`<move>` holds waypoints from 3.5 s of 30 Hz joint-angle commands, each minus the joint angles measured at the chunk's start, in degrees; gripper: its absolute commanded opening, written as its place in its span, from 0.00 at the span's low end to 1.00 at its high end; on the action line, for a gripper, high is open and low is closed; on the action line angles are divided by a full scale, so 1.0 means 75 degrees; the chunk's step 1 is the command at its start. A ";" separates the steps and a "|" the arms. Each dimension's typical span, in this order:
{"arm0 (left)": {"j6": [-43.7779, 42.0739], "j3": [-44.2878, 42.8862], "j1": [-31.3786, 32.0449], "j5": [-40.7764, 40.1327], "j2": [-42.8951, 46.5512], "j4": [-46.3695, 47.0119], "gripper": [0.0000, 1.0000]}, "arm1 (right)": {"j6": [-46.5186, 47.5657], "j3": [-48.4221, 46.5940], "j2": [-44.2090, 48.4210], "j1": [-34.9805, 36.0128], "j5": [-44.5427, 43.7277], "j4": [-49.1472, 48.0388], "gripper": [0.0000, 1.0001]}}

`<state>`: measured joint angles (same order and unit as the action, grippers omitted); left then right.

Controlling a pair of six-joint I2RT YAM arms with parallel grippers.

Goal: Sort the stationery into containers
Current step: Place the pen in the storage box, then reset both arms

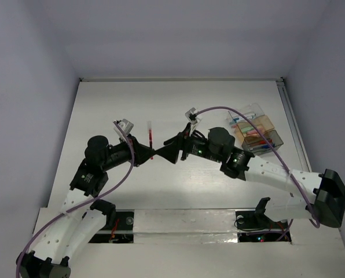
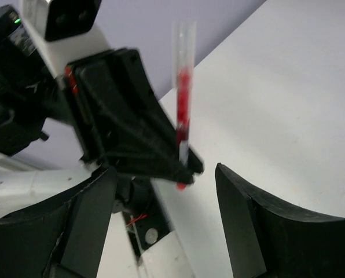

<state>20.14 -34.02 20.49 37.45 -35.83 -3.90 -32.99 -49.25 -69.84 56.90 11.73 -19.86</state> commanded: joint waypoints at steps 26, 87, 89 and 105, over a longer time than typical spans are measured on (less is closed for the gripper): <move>0.0162 0.0212 0.0256 0.0269 0.0653 0.0661 0.35 | -0.0463 -0.0817 -0.0404 -0.1257 -0.2077 0.0150 0.00; 0.0010 -0.0011 0.1229 -0.1150 0.1532 0.0040 0.99 | -0.0441 0.1811 0.3592 -0.7786 -0.3254 0.3761 0.87; 0.0021 -0.0011 0.1147 -0.1185 0.1509 0.0028 0.99 | -0.0301 0.1553 0.3920 -0.7786 -0.2352 0.3854 1.00; -0.0072 -0.0713 0.0854 -0.2895 0.1801 -0.0324 0.99 | -0.0183 -0.1271 0.6346 -0.7786 0.1086 0.4686 1.00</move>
<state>20.03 -34.85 27.20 20.18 -22.96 -8.14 -34.92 -55.31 -25.65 -1.15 17.85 14.59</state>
